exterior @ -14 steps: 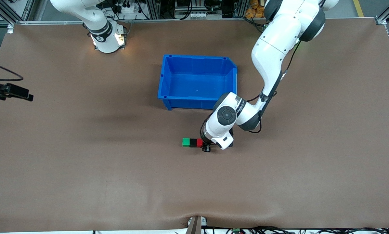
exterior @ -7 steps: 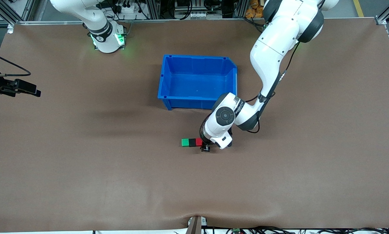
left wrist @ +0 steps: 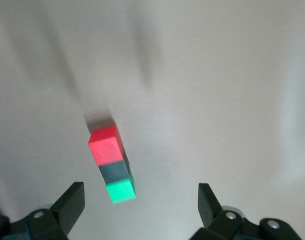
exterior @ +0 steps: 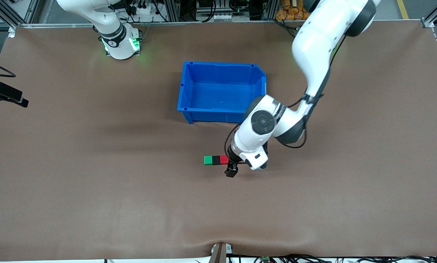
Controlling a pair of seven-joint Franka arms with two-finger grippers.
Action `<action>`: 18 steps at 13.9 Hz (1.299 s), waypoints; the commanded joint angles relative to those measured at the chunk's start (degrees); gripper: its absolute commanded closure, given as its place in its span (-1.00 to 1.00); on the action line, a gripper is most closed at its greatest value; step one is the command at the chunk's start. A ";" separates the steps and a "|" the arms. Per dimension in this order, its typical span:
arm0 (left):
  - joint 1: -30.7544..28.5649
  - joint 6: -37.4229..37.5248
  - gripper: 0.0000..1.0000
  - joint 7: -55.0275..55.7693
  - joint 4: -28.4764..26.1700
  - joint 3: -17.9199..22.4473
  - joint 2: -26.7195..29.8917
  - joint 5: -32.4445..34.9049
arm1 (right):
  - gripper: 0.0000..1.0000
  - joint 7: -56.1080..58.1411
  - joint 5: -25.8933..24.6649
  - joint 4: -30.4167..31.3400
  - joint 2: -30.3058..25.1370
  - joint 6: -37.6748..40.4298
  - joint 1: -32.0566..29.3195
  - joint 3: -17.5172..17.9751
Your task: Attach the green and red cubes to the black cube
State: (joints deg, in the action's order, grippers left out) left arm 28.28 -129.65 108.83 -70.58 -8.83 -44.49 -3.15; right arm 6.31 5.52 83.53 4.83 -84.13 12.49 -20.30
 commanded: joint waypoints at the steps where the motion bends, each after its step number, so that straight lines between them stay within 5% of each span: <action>1: -2.52 6.14 -1.00 -11.74 -3.07 0.22 10.19 -0.54 | -1.00 0.63 -0.69 0.49 -0.79 2.04 -6.15 5.35; 6: -11.21 20.63 -1.00 -37.24 -3.78 0.57 21.79 0.33 | -1.00 -0.15 -0.87 2.34 -1.58 1.42 -8.96 8.15; 8: -13.59 27.05 -1.00 -41.23 -3.87 0.75 25.31 0.77 | -1.00 -0.24 -0.86 2.78 -2.37 1.25 -11.69 12.02; 11: -16.50 33.39 -1.00 -45.09 -3.78 0.75 29.79 4.36 | -1.00 -1.82 -0.78 5.58 -3.77 -0.50 -13.10 12.47; 18: -24.48 38.24 -1.00 -68.98 -17.65 0.84 43.51 4.29 | -1.00 -7.72 -2.53 10.43 -7.83 -3.05 -14.77 16.78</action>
State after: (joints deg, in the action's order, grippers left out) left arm 5.72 -90.90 44.55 -82.21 -7.86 -5.46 0.51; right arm -1.15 4.77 91.78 -0.82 -85.64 0.36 -5.23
